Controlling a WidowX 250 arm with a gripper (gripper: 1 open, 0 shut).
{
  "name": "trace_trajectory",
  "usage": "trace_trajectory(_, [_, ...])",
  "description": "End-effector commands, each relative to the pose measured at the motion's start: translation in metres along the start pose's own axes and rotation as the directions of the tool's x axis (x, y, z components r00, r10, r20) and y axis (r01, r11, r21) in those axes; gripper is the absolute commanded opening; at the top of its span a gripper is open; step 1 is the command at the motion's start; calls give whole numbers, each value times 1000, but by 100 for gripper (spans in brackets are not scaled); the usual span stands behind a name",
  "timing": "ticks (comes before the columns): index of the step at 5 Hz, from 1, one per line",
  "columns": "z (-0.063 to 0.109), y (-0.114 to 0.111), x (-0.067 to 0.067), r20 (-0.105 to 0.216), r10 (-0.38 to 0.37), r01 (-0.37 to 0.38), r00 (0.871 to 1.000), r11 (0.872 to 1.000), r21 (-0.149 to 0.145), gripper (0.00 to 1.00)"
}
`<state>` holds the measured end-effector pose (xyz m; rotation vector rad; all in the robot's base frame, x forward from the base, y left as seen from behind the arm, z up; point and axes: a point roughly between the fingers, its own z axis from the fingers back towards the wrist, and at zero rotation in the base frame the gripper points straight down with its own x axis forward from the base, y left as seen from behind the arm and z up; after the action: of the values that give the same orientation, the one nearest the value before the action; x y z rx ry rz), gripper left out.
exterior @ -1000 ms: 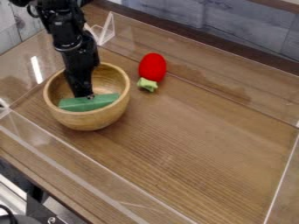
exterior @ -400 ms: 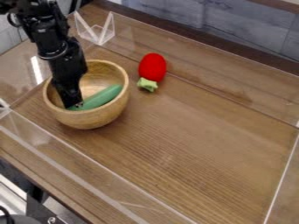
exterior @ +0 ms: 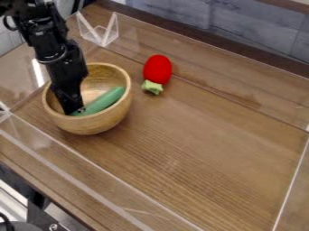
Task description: Put the green stick in the brown bowl
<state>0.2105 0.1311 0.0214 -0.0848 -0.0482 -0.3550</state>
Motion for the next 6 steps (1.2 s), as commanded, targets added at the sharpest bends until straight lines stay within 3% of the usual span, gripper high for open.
trace_trajectory(1, [4,-13,-9,-18,42,-42,999,999,-24,100])
trace_trajectory(4, [21,-20,-21,-21,165,-165,986,986,-15,100])
trace_trajectory(6, [9,-6,-18,-12,266,-266,964,964,-12,100])
